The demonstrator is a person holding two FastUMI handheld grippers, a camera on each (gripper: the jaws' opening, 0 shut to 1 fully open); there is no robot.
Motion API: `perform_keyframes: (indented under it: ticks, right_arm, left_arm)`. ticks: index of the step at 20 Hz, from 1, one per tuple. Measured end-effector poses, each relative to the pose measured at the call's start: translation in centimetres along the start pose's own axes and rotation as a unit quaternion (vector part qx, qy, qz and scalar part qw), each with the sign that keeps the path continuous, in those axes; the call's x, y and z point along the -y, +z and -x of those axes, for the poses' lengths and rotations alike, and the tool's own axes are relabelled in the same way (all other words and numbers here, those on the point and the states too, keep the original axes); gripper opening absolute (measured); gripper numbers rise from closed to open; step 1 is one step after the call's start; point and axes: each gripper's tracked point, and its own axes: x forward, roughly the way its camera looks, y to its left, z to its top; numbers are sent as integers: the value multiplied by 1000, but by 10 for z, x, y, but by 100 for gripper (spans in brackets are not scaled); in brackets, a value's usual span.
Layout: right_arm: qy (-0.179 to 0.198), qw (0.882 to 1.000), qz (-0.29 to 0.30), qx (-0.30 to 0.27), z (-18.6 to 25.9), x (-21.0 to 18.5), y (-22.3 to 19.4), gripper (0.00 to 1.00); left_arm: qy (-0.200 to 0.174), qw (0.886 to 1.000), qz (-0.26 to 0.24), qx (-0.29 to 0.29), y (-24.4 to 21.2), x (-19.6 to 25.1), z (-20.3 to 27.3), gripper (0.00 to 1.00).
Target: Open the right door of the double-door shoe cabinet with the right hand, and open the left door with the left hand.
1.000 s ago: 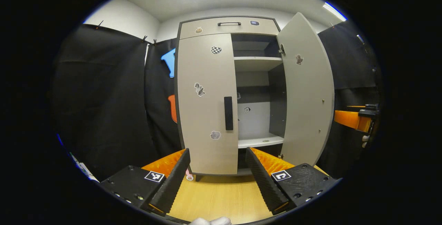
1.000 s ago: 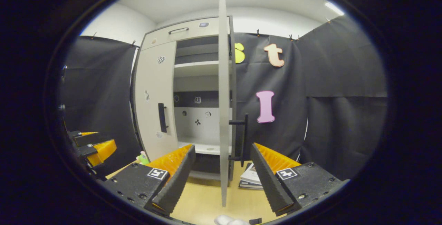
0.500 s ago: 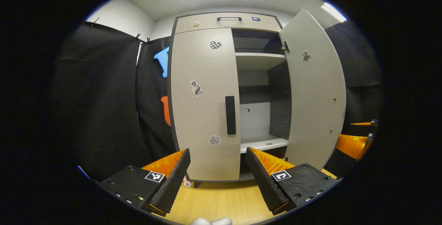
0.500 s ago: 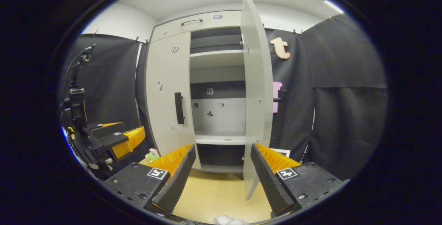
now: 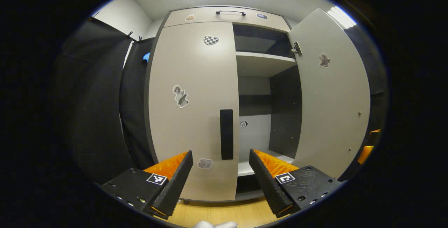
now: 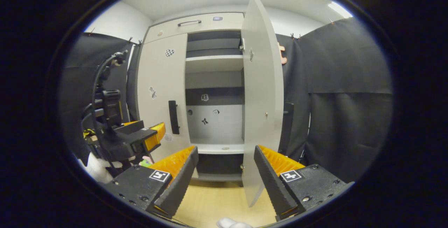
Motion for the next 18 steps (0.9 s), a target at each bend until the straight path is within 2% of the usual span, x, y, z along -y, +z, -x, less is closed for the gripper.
perform_keyframes:
  ticks: [6,13,14,15,16,18]
  right_arm:
    - [-28,1000,11,-8,2,9,-1,98]
    - [-58,998,18,-23,5,23,-5,98]
    - [-60,998,18,-23,6,25,-5,99]
    - [-60,998,19,-22,6,25,-4,100]
    - [-60,998,19,-21,5,26,-4,100]
    - [-60,998,20,-20,5,27,-4,99]
  left_arm:
    - [5,1000,9,-5,-10,-3,-67,96]
    - [10,1000,-2,0,-14,6,-103,94]
    - [11,1000,-5,0,-13,6,-105,89]
    - [10,1000,-7,-3,-14,7,-109,78]
    - [18,1000,-8,-9,-16,5,-109,77]
    - [19,1000,-11,-15,-20,3,-115,64]
